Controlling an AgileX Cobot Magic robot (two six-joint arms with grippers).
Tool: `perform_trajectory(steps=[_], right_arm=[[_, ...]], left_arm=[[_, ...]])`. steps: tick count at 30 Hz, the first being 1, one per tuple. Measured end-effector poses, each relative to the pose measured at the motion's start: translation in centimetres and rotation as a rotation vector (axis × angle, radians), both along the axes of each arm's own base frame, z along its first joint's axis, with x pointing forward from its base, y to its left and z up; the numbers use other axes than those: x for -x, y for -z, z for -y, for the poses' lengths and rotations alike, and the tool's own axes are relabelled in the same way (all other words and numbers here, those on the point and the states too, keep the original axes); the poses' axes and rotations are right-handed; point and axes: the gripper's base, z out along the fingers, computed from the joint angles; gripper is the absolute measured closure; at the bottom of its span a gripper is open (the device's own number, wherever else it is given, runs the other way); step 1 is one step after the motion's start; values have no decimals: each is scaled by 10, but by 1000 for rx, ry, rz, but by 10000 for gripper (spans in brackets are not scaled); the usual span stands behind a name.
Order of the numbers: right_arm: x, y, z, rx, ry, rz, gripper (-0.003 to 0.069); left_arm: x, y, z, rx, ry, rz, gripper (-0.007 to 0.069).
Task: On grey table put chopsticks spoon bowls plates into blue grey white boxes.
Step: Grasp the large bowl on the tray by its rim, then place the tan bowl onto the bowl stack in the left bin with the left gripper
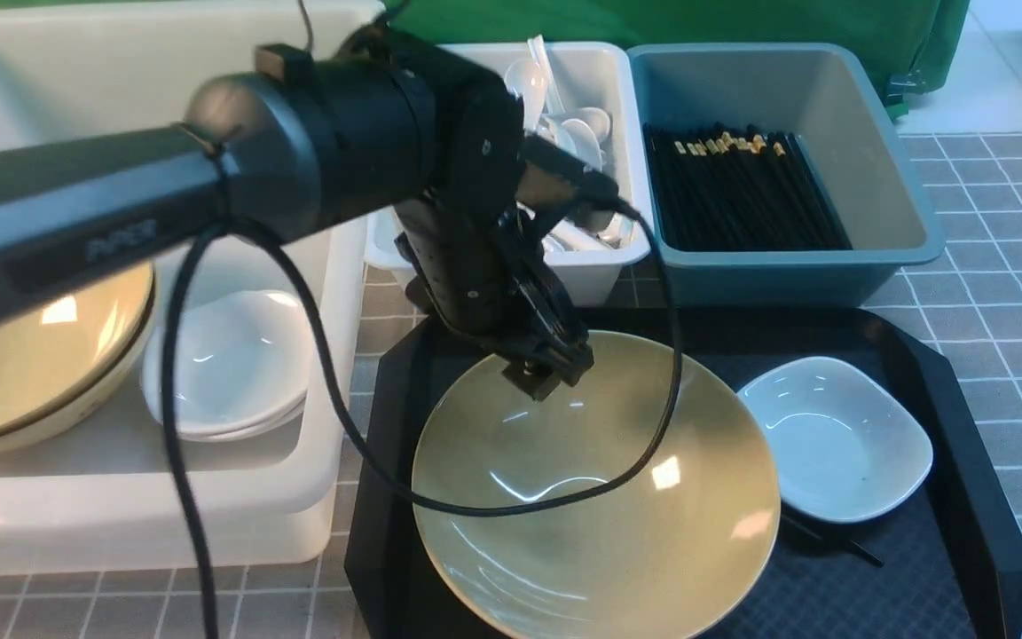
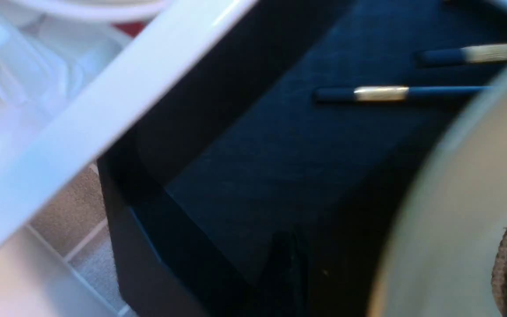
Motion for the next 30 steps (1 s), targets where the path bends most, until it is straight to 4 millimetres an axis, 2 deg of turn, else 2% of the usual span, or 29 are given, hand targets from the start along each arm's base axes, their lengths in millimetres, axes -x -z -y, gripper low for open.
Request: perform_trajectory(steps=[3, 4, 5, 7, 9, 10, 13, 15, 17, 18, 20, 21, 22, 24, 26, 27, 28, 29, 30], right_arm=[[0, 0, 0, -3, 1, 1, 561], [0, 0, 0, -3, 1, 1, 561], [0, 0, 0, -3, 1, 1, 561], [0, 0, 0, -4, 1, 2, 561], [0, 0, 0, -5, 1, 2, 561], [0, 0, 0, -6, 2, 2, 561], [0, 0, 0, -7, 2, 2, 561], [0, 0, 0, -7, 2, 2, 559], [0, 0, 0, -7, 2, 2, 559], [0, 0, 0, -7, 2, 2, 559], [0, 0, 0, -9, 2, 2, 559], [0, 0, 0, -9, 2, 1, 558], [0, 0, 0, -9, 2, 1, 558], [0, 3, 0, -9, 3, -6, 559], [1, 5, 0, -9, 5, -10, 559], [1, 7, 0, -8, 5, -13, 557], [1, 7, 0, -8, 6, -14, 556], [1, 7, 0, -8, 7, -11, 554], [1, 7, 0, -8, 7, -11, 554]], left_arm=[[-4, 17, 3, -23, 1, -31, 111], [-5, 24, 4, -29, 4, -45, 139], [-6, 33, 5, -42, 18, -69, 209], [-4, 37, 6, -47, 39, -96, 309], [-1, 30, 4, -21, 43, -130, 415], [0, 29, 4, -18, 41, -135, 415], [5, 7, -4, 46, 39, -178, 535], [9, -14, -12, 116, 60, -170, 601], [11, -40, -26, 218, 61, -148, 622], [10, -43, -29, 229, 56, -144, 622], [10, -79, -57, 313, 61, -47, 617], [10, -99, -78, 387, 33, -8, 617], [10, -102, -81, 397, 28, -1, 617], [20, -143, -125, 494, -48, 115, 620], [23, -157, -150, 513, -111, 170, 621], [32, -175, -188, 512, -215, 255, 622], [35, -179, -193, 512, -229, 272, 622], [42, -189, -231, 483, -354, 345, 622], [47, -193, -250, 464, -424, 380, 622]])
